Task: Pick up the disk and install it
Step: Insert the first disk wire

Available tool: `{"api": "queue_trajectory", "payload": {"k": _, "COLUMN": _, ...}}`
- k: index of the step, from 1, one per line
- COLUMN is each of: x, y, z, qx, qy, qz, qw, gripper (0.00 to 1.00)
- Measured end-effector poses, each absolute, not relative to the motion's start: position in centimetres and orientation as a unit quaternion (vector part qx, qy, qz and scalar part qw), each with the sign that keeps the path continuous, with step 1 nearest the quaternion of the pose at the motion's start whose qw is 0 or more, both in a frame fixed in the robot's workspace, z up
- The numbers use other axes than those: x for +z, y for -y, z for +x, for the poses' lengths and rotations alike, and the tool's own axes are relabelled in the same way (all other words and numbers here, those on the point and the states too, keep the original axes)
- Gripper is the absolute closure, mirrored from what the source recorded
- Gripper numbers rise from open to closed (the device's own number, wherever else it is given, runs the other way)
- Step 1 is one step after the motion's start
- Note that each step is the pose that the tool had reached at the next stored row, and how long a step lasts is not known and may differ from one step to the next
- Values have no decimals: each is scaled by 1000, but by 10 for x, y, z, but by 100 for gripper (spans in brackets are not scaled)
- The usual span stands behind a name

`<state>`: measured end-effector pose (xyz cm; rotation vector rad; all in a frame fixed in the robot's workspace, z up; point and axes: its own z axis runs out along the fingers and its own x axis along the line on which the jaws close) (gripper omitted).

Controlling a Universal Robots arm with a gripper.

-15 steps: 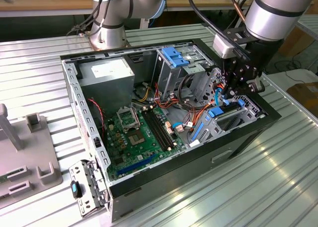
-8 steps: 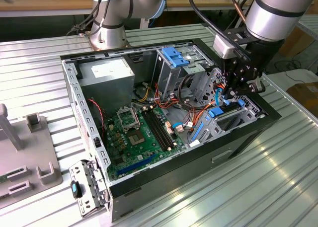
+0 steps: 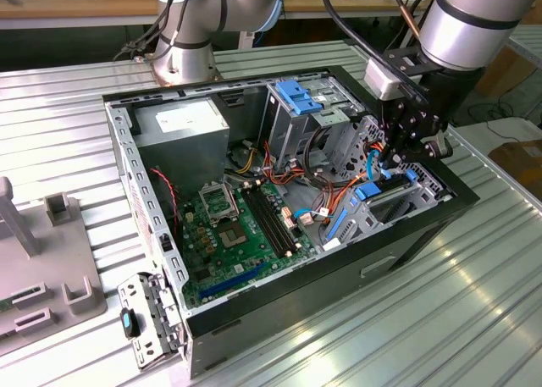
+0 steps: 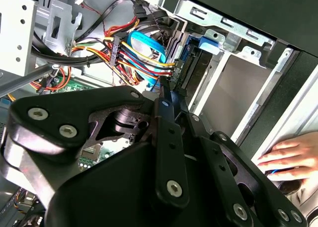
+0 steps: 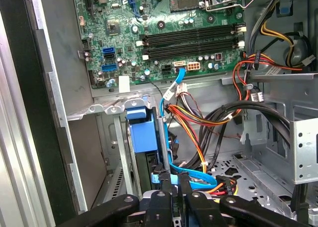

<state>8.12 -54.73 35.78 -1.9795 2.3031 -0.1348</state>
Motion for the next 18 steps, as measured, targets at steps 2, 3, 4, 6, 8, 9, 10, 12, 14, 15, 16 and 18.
{"api": "queue_trajectory", "payload": {"k": 2, "x": 358, "y": 547, "z": 81, "qx": -44, "qy": -757, "qz": -650, "qw": 51, "gripper": 82}}
{"api": "queue_trajectory", "payload": {"k": 3, "x": 358, "y": 547, "z": 81, "qx": -44, "qy": -757, "qz": -650, "qw": 51, "gripper": 82}}
{"api": "queue_trajectory", "payload": {"k": 4, "x": 358, "y": 547, "z": 81, "qx": -44, "qy": -757, "qz": -650, "qw": 51, "gripper": 82}}
{"api": "queue_trajectory", "payload": {"k": 6, "x": 358, "y": 548, "z": 81, "qx": -44, "qy": -757, "qz": -650, "qw": 51, "gripper": 82}}
{"api": "queue_trajectory", "payload": {"k": 8, "x": 358, "y": 554, "z": 82, "qx": -44, "qy": -757, "qz": -650, "qw": 51, "gripper": 82}}
{"api": "queue_trajectory", "payload": {"k": 9, "x": 358, "y": 557, "z": 82, "qx": -44, "qy": -758, "qz": -649, "qw": 51, "gripper": 82}}
{"api": "queue_trajectory", "payload": {"k": 10, "x": 358, "y": 559, "z": 82, "qx": -44, "qy": -758, "qz": -649, "qw": 51, "gripper": 82}}
{"api": "queue_trajectory", "payload": {"k": 12, "x": 357, "y": 560, "z": 81, "qx": -54, "qy": -757, "qz": -648, "qw": 62, "gripper": 82}}
{"api": "queue_trajectory", "payload": {"k": 14, "x": 357, "y": 560, "z": 81, "qx": -53, "qy": -757, "qz": -648, "qw": 66, "gripper": 82}}
{"api": "queue_trajectory", "payload": {"k": 15, "x": 357, "y": 560, "z": 80, "qx": -54, "qy": -756, "qz": -648, "qw": 67, "gripper": 82}}
{"api": "queue_trajectory", "payload": {"k": 16, "x": 356, "y": 561, "z": 78, "qx": -54, "qy": -755, "qz": -650, "qw": 70, "gripper": 82}}
{"api": "queue_trajectory", "payload": {"k": 18, "x": 356, "y": 561, "z": 78, "qx": -53, "qy": -752, "qz": -653, "qw": 71, "gripper": 82}}
